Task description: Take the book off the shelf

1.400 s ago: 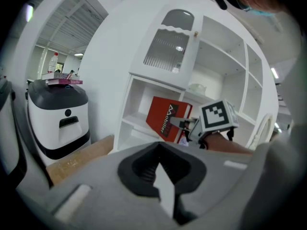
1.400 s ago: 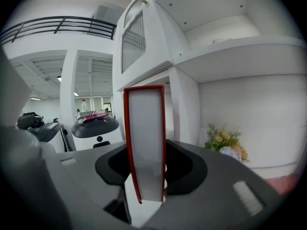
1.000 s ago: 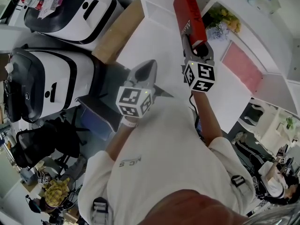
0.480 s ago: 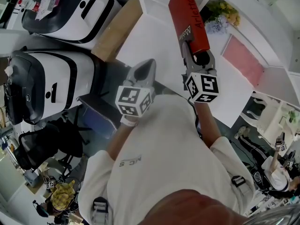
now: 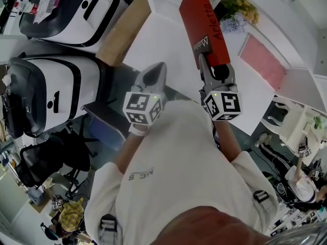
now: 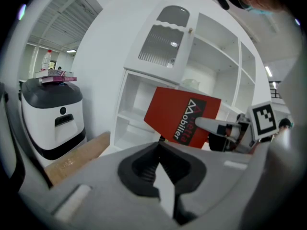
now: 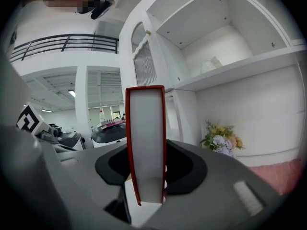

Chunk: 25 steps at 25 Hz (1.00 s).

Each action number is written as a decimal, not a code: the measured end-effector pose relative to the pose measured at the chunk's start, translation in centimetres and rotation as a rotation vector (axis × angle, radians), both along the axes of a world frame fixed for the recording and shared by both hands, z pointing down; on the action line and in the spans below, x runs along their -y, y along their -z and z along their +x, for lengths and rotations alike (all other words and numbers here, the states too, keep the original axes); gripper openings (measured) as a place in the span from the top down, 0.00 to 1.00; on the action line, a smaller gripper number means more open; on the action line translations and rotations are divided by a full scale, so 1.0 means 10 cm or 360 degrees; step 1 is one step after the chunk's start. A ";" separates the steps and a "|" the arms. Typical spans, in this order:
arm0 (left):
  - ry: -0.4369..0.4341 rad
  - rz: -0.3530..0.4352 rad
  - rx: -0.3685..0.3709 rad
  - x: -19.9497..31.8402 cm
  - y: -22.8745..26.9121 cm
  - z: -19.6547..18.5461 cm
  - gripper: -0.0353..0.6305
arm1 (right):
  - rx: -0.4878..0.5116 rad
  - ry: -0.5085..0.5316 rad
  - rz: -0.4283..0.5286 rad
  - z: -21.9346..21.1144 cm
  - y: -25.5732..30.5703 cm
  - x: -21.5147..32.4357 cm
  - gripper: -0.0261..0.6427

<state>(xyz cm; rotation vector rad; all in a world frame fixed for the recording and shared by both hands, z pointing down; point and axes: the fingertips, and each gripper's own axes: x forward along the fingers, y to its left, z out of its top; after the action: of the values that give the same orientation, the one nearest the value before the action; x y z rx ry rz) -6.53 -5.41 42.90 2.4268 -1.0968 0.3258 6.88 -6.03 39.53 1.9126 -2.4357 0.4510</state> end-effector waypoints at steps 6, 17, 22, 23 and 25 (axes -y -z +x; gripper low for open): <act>-0.0005 0.0002 0.0003 0.04 0.01 0.08 0.95 | -0.0022 0.0074 -0.0077 0.03 -0.18 -0.16 0.71; 0.0033 -0.0002 0.0092 0.10 -0.17 0.01 0.95 | 0.0016 0.0129 -0.0353 -0.03 -0.79 -0.13 0.71; 0.0060 -0.0020 0.0106 0.12 -0.26 -0.05 0.95 | 0.0005 0.0174 -0.0427 -0.14 -0.98 -0.12 0.71; 0.0064 -0.0027 0.0112 0.12 -0.29 -0.06 0.95 | -0.0001 0.0181 -0.0439 -0.16 -1.01 -0.13 0.71; 0.0072 -0.0047 0.0128 0.12 -0.37 -0.10 0.95 | -0.0011 0.0188 -0.0456 -0.18 -1.06 -0.15 0.71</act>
<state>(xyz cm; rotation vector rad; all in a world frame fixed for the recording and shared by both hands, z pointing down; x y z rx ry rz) -7.57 -6.60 46.56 2.3776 -1.1716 0.4250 5.04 -4.55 50.09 1.6444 -2.3125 0.7401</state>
